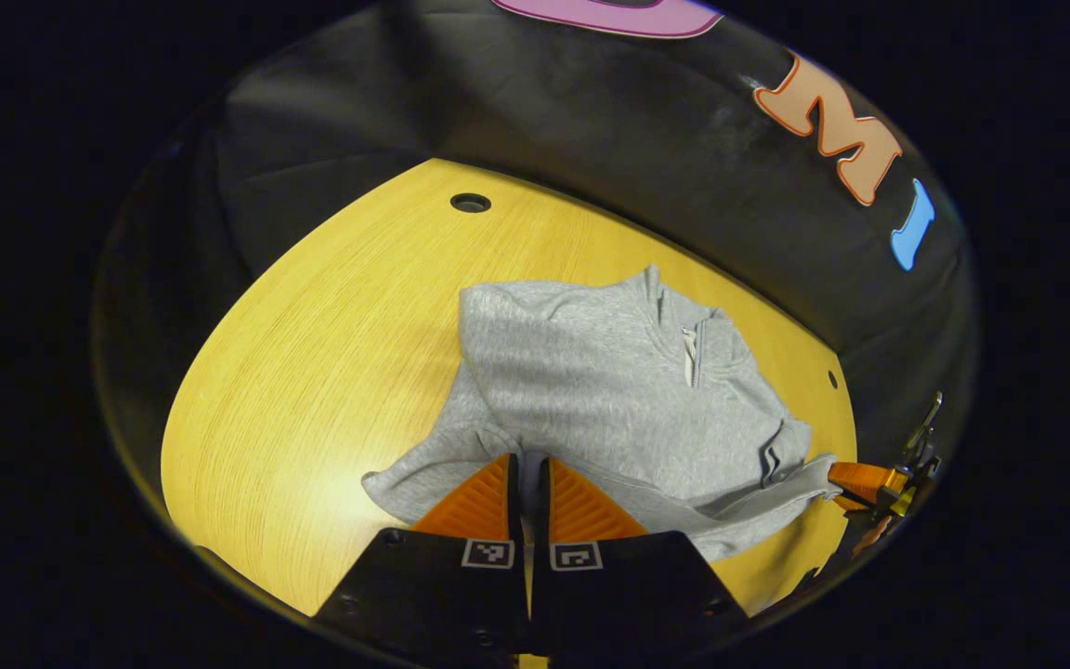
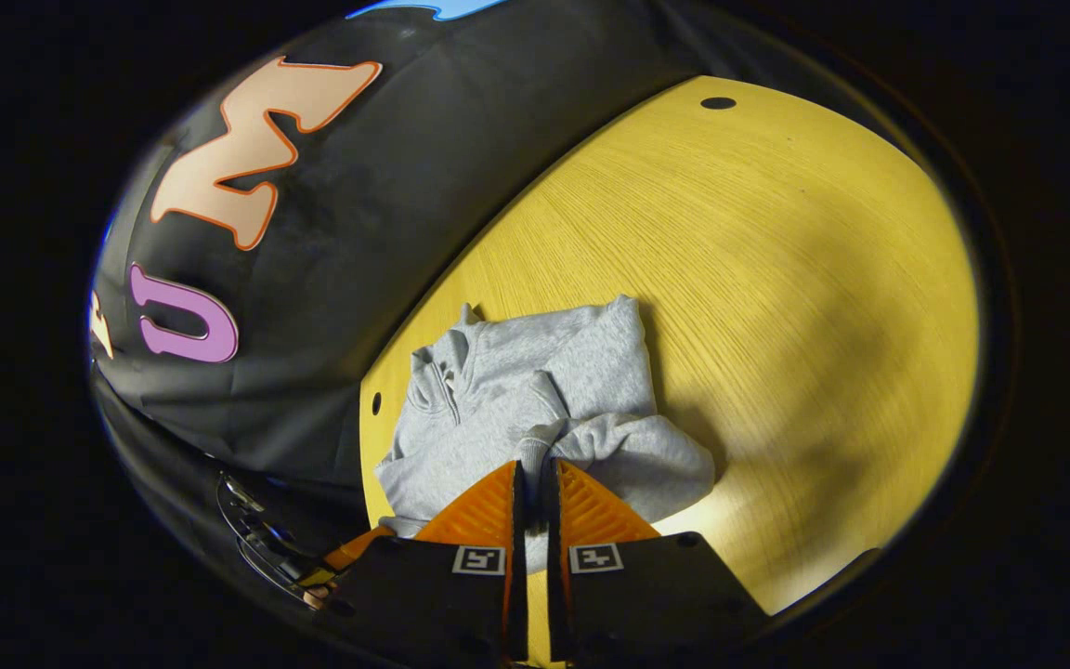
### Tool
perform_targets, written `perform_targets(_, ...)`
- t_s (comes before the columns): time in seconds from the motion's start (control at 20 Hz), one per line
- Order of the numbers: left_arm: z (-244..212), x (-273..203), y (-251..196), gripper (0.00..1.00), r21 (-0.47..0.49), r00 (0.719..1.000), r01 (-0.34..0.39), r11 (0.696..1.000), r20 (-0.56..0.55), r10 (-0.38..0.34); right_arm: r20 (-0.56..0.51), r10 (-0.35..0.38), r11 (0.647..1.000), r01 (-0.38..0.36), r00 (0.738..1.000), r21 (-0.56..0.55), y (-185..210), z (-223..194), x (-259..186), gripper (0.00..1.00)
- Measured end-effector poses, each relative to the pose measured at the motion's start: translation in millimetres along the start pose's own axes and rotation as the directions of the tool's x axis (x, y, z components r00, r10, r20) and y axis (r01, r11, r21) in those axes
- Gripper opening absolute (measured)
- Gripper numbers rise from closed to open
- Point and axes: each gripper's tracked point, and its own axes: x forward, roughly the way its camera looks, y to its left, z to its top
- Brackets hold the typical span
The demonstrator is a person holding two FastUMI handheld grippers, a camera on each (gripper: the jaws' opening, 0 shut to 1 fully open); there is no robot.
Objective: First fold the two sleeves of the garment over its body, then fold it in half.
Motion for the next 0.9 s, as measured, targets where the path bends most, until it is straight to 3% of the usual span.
perform_targets(0.1,2.4,6.1,-0.5,0.0,-0.009,1.0,-0.008,1.0,-0.003,0.008,0.003,-0.014,1.0,0.014,1.0,0.003,-1.0,1.2,11.3,0.11)
perform_targets(0.3,20.2,7.9,1.6,0.07,-0.099,0.999,-0.014,0.995,0.027,0.017,0.051,-0.008,1.0,0.007,0.999,0.019,6.6,20.7,4.8,0.21)
perform_targets(0.35,27.2,9.1,3.6,0.16,-0.112,0.999,-0.013,0.994,0.041,0.018,0.073,-0.003,1.0,0.001,0.997,0.02,9.4,27.5,9.5,0.19)
perform_targets(0.4,32.4,10.0,5.6,0.29,-0.109,0.998,-0.015,0.994,0.056,0.021,0.099,0.007,1.0,-0.008,0.995,0.016,13.2,34.9,6.9,0.39)
perform_targets(0.45,36.3,8.7,6.8,0.32,-0.095,0.997,-0.019,0.995,0.072,0.026,0.129,0.004,1.0,-0.005,0.992,0.002,14.6,42.7,3.2,0.52)
perform_targets(0.5,39.6,7.8,6.6,0.57,-0.08,0.996,-0.024,0.997,0.087,0.031,0.159,0.0,1.0,0.004,0.987,-0.022,13.5,47.3,-0.7,0.75)
perform_targets(0.55,43.0,4.6,5.5,0.72,-0.067,0.994,-0.025,0.997,0.102,0.031,0.184,-0.005,0.999,0.014,0.983,-0.045,15.9,55.0,-5.4,0.98)
perform_targets(0.6,47.9,-0.6,4.5,0.87,-0.055,0.991,-0.029,0.998,0.127,0.035,0.205,-0.003,0.998,0.018,0.979,-0.067,18.2,58.7,-11.9,0.98)
perform_targets(0.7,64.9,-11.3,4.4,0.96,-0.024,0.978,-0.056,0.998,0.198,0.059,0.248,0.01,0.992,0.021,0.969,-0.122,24.7,62.7,-20.7,0.99)
perform_targets(0.9,96.9,-53.5,-3.4,0.95,0.106,0.923,-0.136,0.985,0.375,0.087,0.372,0.046,0.954,0.07,0.927,-0.293,42.7,68.4,-56.4,0.98)
